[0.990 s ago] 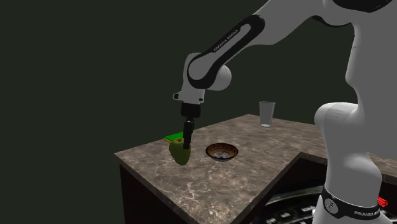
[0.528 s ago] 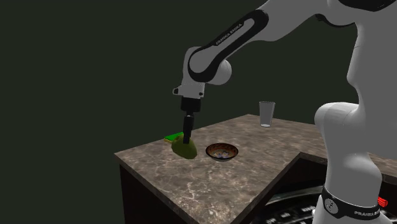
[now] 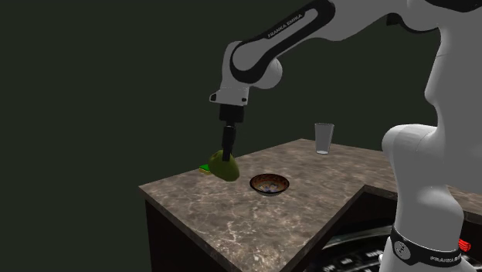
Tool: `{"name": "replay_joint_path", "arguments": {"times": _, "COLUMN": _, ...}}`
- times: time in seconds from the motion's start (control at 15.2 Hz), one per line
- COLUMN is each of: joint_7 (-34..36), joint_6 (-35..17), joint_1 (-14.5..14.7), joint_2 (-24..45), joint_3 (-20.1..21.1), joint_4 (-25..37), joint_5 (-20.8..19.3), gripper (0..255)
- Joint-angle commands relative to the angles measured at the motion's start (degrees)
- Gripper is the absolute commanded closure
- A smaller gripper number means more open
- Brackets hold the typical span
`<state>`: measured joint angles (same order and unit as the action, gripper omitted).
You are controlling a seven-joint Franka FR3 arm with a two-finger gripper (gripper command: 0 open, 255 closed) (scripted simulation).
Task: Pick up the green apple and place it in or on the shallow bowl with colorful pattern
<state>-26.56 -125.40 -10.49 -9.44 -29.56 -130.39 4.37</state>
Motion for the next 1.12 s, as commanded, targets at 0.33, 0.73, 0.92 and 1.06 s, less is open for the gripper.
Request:
{"name": "replay_joint_path", "arguments": {"times": 0.33, "joint_7": 1.66, "joint_6": 5.37, "joint_1": -0.17, "joint_2": -2.25, "joint_3": 0.65, "joint_4": 3.45, "joint_5": -1.44, "gripper": 255}}
{"name": "replay_joint_path", "arguments": {"times": 0.73, "joint_7": 2.38, "joint_6": 8.9, "joint_1": -0.82, "joint_2": -5.29, "joint_3": 0.92, "joint_4": 4.27, "joint_5": -3.07, "gripper": 255}}
{"name": "replay_joint_path", "arguments": {"times": 0.92, "joint_7": 2.1, "joint_6": 10.66, "joint_1": -2.93, "joint_2": -11.43, "joint_3": 0.75, "joint_4": 0.33, "joint_5": -6.17, "gripper": 255}}
{"name": "replay_joint_path", "arguments": {"times": 1.06, "joint_7": 1.7, "joint_6": 12.16, "joint_1": -4.54, "joint_2": -15.4, "joint_3": 0.64, "joint_4": -1.93, "joint_5": -8.08, "gripper": 255}}
